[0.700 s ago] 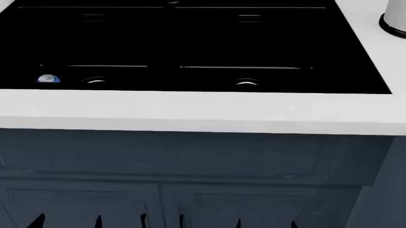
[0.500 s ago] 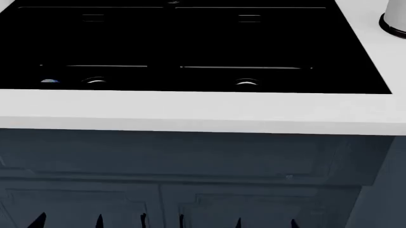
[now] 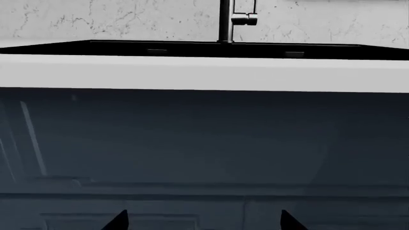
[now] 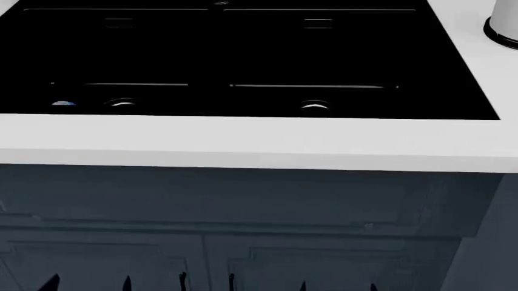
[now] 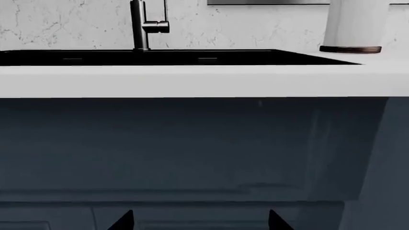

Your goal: Pick the fish from the counter and place it in the sink

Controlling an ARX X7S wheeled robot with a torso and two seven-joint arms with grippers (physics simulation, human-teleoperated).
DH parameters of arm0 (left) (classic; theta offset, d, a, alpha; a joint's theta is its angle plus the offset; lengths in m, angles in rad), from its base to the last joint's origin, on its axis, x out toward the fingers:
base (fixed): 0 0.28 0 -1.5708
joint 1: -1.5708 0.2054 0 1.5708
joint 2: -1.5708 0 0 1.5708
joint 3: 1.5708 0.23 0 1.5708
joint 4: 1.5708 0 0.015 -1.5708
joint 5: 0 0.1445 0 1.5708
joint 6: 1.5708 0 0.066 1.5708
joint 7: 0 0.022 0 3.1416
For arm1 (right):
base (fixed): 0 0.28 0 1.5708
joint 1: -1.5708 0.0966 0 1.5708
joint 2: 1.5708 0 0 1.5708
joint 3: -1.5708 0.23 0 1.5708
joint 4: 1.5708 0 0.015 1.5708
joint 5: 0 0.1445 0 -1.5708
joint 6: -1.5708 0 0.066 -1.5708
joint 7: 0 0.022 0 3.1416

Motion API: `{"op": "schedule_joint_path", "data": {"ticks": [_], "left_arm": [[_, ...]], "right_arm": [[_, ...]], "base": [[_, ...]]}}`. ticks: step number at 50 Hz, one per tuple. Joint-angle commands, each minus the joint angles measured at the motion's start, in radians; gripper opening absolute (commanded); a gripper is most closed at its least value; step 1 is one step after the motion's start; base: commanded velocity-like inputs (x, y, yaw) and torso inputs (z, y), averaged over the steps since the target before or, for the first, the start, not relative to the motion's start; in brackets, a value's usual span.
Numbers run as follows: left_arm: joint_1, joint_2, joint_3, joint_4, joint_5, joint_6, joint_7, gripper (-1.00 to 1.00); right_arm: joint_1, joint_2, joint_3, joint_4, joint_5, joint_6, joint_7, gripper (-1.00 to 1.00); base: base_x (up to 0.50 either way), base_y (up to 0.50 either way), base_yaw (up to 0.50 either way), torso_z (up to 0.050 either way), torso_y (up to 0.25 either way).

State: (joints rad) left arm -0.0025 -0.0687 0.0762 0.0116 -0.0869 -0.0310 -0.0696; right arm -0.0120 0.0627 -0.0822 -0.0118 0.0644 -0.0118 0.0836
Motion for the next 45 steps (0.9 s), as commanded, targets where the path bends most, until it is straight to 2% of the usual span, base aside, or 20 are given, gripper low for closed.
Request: {"op": "schedule_joint_path", "data": {"ticks": [1,12,14,15,16,28,40,45], "left_arm": [[0.008,-0.024,0.017,0.110,-0.019,-0.082,-0.024,1.00],[-0.019,-0.044,0.028,0.221,-0.020,-0.169,-0.057,1.00],[-0.041,-0.060,0.025,0.259,-0.006,-0.222,-0.072,1.00],[-0.107,-0.080,-0.035,0.318,-0.040,-0.337,-0.090,1.00],[-0.109,-0.082,-0.034,0.324,-0.036,-0.349,-0.096,1.00],[-0.158,-0.109,-0.051,0.363,-0.066,-0.427,-0.098,1.00],[-0.298,-0.163,-0.100,0.451,-0.163,-0.661,-0.073,1.00],[-0.370,-0.189,-0.122,0.489,-0.215,-0.809,-0.066,1.00]], "right_arm": [[-0.010,0.019,-0.017,-0.077,0.022,0.040,0.024,1.00],[0.001,0.049,-0.030,-0.215,0.027,0.126,0.043,1.00],[0.006,0.064,-0.026,-0.290,0.037,0.182,0.044,1.00],[0.037,0.079,0.058,-0.440,0.036,0.332,0.117,1.00],[0.037,0.081,0.058,-0.484,0.037,0.344,0.118,1.00],[0.062,0.105,0.077,-0.520,0.065,0.404,0.129,1.00],[0.158,0.172,0.128,-0.676,0.134,0.646,0.122,1.00],[0.218,0.208,0.170,-0.722,0.205,0.785,0.099,1.00]], "base": [[0.00,0.00,0.00,0.000,0.000],[0.00,0.00,0.00,0.000,0.000],[0.00,0.00,0.00,0.000,0.000],[0.00,0.00,0.00,0.000,0.000],[0.00,0.00,0.00,0.000,0.000],[0.00,0.00,0.00,0.000,0.000],[0.00,0.00,0.00,0.000,0.000],[0.00,0.00,0.00,0.000,0.000]]}}
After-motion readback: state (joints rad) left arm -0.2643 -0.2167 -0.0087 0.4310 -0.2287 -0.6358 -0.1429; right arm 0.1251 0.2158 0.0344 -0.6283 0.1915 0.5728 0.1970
